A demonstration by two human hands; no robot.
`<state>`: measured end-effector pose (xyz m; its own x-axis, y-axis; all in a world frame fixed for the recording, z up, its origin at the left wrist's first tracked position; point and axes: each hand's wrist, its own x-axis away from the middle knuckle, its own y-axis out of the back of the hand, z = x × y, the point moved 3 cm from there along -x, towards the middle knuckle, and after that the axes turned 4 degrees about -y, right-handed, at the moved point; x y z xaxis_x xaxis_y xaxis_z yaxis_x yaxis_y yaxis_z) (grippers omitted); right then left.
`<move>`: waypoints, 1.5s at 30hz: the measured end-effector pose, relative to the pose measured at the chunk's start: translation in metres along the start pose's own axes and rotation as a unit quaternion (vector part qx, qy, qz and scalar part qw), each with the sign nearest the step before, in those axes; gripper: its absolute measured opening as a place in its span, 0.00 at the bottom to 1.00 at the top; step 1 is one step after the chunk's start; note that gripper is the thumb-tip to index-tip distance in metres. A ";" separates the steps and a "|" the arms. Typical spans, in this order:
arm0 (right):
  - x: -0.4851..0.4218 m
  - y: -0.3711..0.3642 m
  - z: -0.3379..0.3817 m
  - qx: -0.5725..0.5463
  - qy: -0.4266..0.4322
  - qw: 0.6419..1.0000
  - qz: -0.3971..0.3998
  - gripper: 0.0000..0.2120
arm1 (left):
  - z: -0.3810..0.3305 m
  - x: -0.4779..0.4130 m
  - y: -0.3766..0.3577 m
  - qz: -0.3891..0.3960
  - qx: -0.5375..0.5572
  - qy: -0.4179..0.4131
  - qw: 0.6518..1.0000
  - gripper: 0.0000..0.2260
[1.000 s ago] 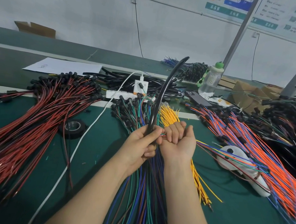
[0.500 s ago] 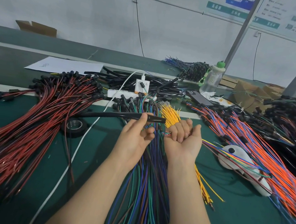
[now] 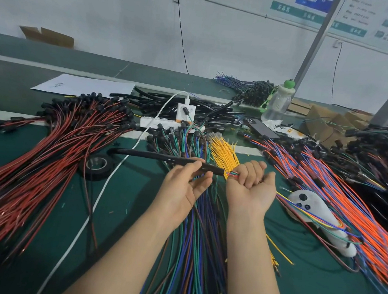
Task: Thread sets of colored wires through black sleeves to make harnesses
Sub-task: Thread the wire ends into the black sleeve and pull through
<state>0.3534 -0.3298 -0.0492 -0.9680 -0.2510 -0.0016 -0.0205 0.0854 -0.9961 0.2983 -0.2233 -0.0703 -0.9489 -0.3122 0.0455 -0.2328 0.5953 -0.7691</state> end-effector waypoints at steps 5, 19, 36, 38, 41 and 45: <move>0.002 0.000 -0.004 0.009 0.006 1.000 -0.010 0.22 | 0.003 0.003 -0.004 0.026 0.018 0.017 0.999 0.04; 0.002 -0.003 -0.005 0.081 0.036 0.996 -0.020 0.25 | 0.002 0.003 -0.006 0.084 0.034 -0.005 0.996 0.03; -0.002 -0.002 -0.009 0.276 0.123 0.949 -0.086 0.27 | -0.002 0.002 -0.008 0.073 -0.021 -0.047 0.996 0.09; -0.001 -0.001 -0.009 0.322 0.124 0.934 -0.094 0.27 | -0.005 0.002 -0.008 0.075 -0.023 -0.053 0.996 0.07; -0.001 -0.001 -0.009 0.342 0.114 0.929 -0.083 0.26 | -0.009 0.003 -0.009 0.078 -0.029 -0.065 0.994 0.07; 0.001 -0.001 -0.013 0.401 0.138 0.902 -0.081 0.27 | -0.009 0.004 -0.010 0.088 -0.062 -0.075 0.991 0.08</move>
<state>0.3496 -0.3177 -0.0467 -0.9962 0.0617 0.0613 -0.0869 -0.6842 -0.7241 0.2951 -0.2238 -0.0566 -0.9372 -0.2958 -0.1847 -0.0994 0.7341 -0.6718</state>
